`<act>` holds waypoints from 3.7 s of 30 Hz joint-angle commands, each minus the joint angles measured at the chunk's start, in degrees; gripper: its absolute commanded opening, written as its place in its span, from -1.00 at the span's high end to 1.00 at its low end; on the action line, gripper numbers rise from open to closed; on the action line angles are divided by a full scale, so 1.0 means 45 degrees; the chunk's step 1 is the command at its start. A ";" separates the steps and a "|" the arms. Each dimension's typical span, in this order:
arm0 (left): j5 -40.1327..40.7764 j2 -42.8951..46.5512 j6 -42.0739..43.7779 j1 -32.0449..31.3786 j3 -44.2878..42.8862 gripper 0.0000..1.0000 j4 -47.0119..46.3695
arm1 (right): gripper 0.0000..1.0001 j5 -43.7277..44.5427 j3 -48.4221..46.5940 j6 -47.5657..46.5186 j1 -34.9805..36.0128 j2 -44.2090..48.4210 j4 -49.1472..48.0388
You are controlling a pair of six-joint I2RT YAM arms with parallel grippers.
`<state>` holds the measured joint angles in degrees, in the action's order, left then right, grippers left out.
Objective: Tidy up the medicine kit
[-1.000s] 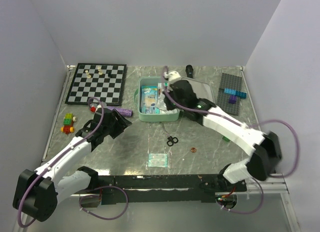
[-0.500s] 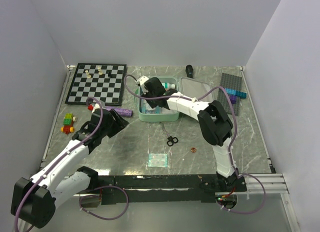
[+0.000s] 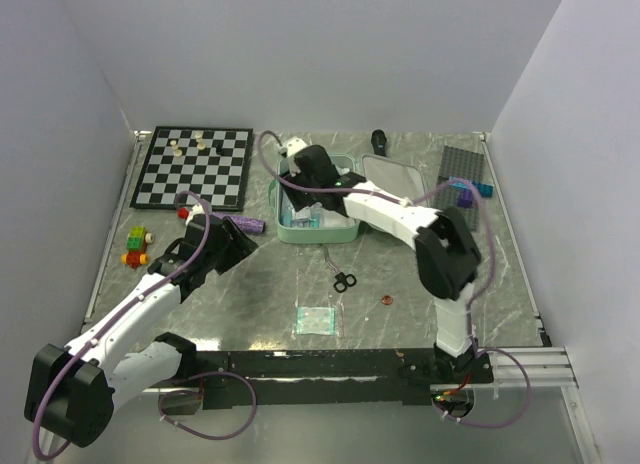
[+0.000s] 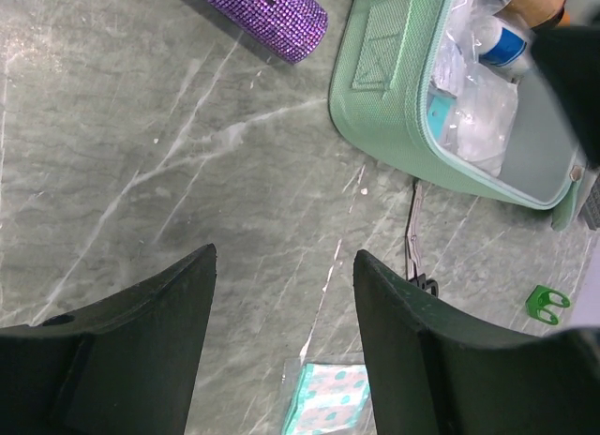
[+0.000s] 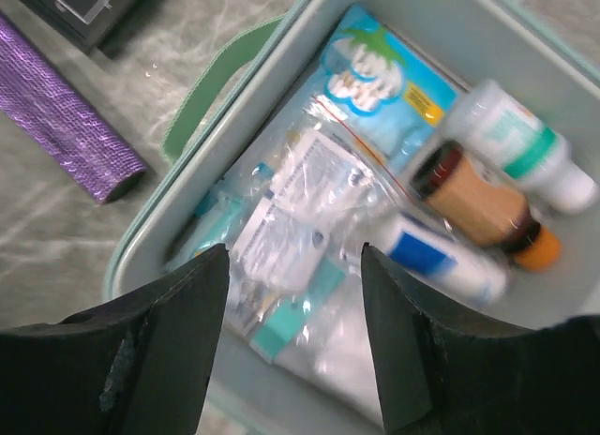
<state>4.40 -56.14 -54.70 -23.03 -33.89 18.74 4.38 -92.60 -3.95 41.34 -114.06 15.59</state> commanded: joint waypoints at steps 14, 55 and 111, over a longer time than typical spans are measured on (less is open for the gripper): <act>-0.0704 -0.0161 0.0163 0.0058 -0.0048 -0.29 -0.0590 | -0.17 0.1275 1.0065 0.4664 0.1553 0.9953 0.0715; -0.1213 0.0738 0.0241 0.0058 0.1086 -0.26 -0.0981 | 0.05 -0.0896 0.6807 0.4529 0.1047 0.2691 0.1124; -0.1018 0.0288 0.0534 0.0058 0.0949 -0.26 -0.1137 | -0.01 -0.1384 0.4718 0.5076 0.0911 0.1715 0.4367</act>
<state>-0.30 -55.27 -53.19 -22.98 -29.26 14.63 -2.72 -68.82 19.18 46.61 -105.36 35.29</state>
